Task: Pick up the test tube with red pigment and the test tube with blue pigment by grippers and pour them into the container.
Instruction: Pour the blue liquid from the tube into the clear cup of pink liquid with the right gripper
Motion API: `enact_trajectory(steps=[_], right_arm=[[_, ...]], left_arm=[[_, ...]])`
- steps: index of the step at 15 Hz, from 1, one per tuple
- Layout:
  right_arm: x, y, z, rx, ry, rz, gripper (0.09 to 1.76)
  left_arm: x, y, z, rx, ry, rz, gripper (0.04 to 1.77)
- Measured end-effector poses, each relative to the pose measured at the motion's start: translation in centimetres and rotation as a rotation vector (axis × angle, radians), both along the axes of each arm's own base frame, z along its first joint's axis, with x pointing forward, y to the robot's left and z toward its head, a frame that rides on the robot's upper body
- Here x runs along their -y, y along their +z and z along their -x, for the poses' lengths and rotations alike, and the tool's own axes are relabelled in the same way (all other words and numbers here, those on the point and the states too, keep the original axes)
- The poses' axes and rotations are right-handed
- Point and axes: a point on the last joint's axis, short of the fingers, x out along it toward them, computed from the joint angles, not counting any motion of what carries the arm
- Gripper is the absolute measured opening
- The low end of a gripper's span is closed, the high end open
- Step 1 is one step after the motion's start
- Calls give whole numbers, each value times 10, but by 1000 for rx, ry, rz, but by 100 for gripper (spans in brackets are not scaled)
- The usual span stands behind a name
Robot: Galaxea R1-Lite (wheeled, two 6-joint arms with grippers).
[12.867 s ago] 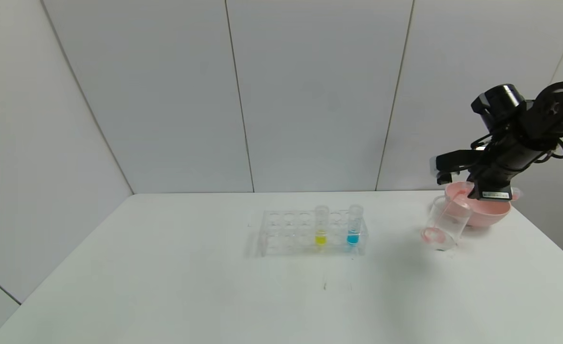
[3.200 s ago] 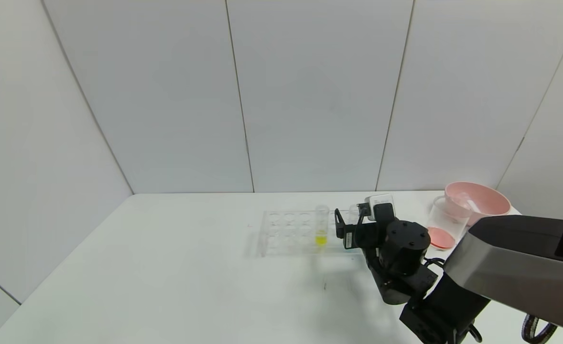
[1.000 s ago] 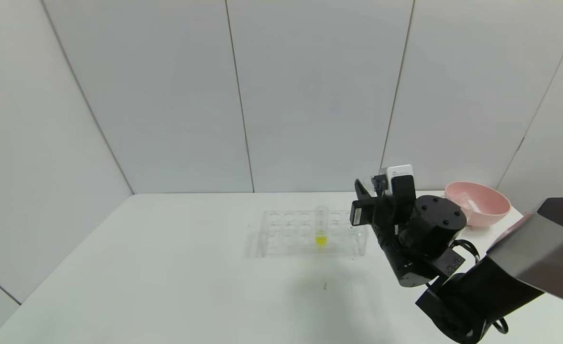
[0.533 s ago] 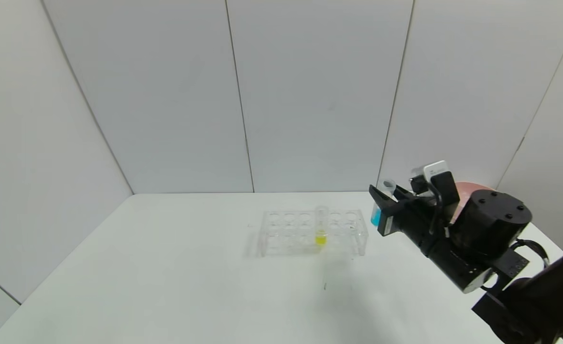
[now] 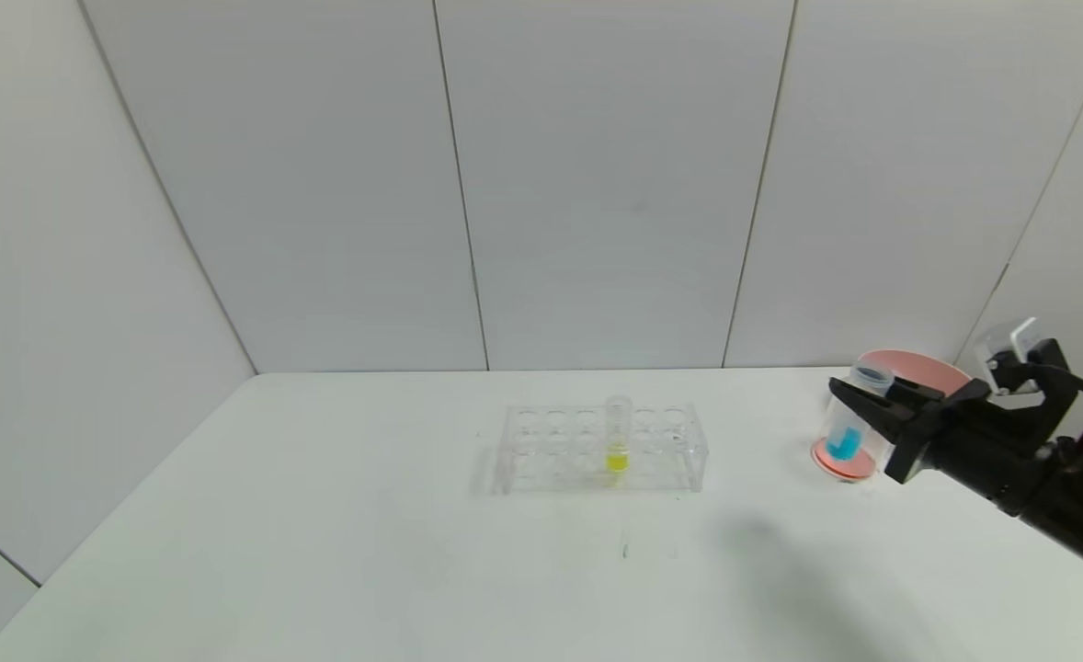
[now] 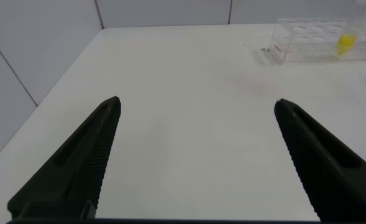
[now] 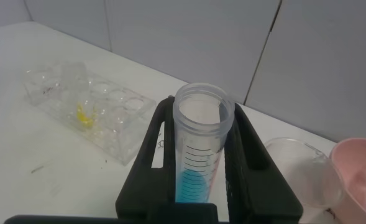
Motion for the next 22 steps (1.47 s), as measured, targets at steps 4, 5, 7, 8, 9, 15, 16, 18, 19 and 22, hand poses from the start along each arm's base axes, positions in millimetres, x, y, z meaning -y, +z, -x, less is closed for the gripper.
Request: enact_trajectory(steps=[4,5,7,8,9,15,16,18,19,22], right_arm=[[64,-3,11,-53,76,-1,51],[76,-2,10,-67,71,-6,51],[94,3,5,-90,57,-16,51],[101,7,2,-98,59,-20,51],[107,11,-2,-97,58,-17,51],[124,46,-31,-60,-9,15,51],[125,49,-38,-63,-74,15,51],[124,53,-50,-74,-140,14,51],[124,54,-54,-83,-184,14,51],[122,53,-68,-142,-314,40,51]], left_arm=[[0,0,0,0,0,0,176],[0,0,0,0,0,0,176],[0,0,0,0,0,0,176],[0,0,0,0,0,0,176],[0,0,0,0,0,0,176],[0,0,0,0,0,0,176],[0,0,0,0,0,0,176],[0,0,0,0,0,0,176],[0,0,0,0,0,0,176],[0,0,0,0,0,0,176]])
